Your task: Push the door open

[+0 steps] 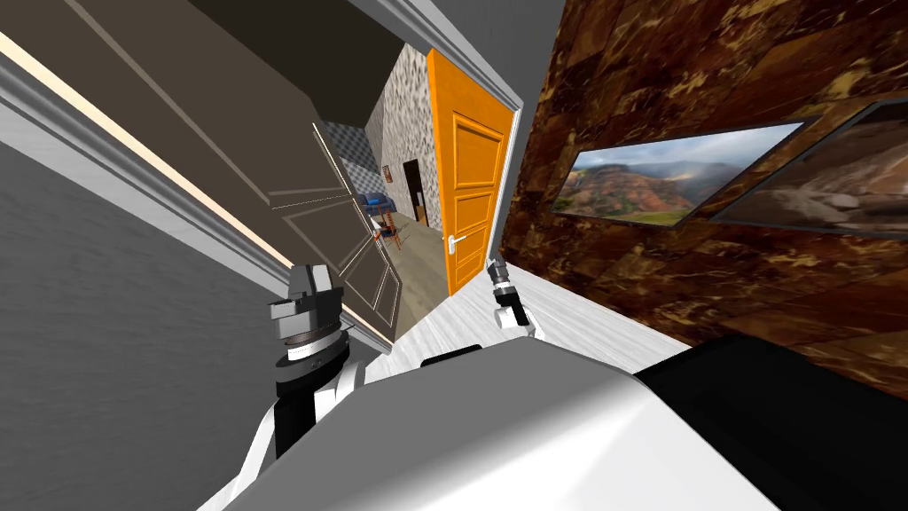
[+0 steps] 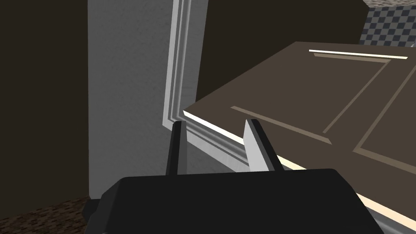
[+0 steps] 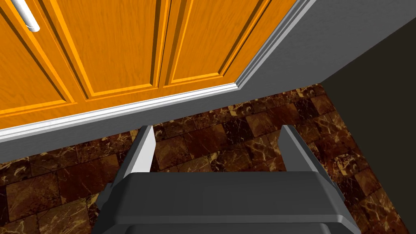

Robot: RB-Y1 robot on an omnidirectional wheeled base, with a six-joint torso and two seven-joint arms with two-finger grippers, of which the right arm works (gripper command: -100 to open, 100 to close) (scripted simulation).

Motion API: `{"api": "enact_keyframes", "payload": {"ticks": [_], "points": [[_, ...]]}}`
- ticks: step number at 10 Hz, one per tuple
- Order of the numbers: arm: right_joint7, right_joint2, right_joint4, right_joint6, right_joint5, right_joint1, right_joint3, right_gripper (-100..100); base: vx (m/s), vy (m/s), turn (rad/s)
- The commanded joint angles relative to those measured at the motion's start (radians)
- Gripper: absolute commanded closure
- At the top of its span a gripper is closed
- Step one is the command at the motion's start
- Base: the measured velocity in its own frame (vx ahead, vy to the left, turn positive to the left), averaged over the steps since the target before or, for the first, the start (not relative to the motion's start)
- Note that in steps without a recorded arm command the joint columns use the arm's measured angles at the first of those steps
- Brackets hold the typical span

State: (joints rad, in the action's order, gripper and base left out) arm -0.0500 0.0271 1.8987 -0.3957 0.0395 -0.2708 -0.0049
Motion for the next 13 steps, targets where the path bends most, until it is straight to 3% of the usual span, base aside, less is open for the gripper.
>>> {"api": "enact_keyframes", "payload": {"ticks": [1, 4, 5, 7, 8, 11, 12, 13], "points": [[-0.002, 0.002, -0.032, -0.004, 0.0, 0.014, 0.003, -100, 0.054, -0.066, 0.025], [-0.013, 0.014, -0.129, -0.011, -0.002, 0.084, 0.018, -100, 0.064, -0.073, 0.055], [-0.013, 0.014, -0.143, -0.011, -0.002, 0.084, 0.018, -100, 0.05, -0.066, 0.04], [-0.02, 0.02, -0.212, -0.016, -0.003, 0.132, 0.029, -100, 0.058, -0.077, 0.057], [-0.02, 0.02, -0.221, -0.016, -0.003, 0.132, 0.029, -100, 0.046, -0.07, 0.034], [-0.032, 0.029, -0.325, -0.024, -0.006, 0.207, 0.045, -100, 0.062, -0.086, 0.064], [-0.032, 0.029, -0.341, -0.024, -0.006, 0.207, 0.045, -100, 0.053, -0.067, 0.03], [-0.035, 0.031, -0.373, -0.027, -0.006, 0.233, 0.05, -100, 0.041, -0.06, 0.039]]}}
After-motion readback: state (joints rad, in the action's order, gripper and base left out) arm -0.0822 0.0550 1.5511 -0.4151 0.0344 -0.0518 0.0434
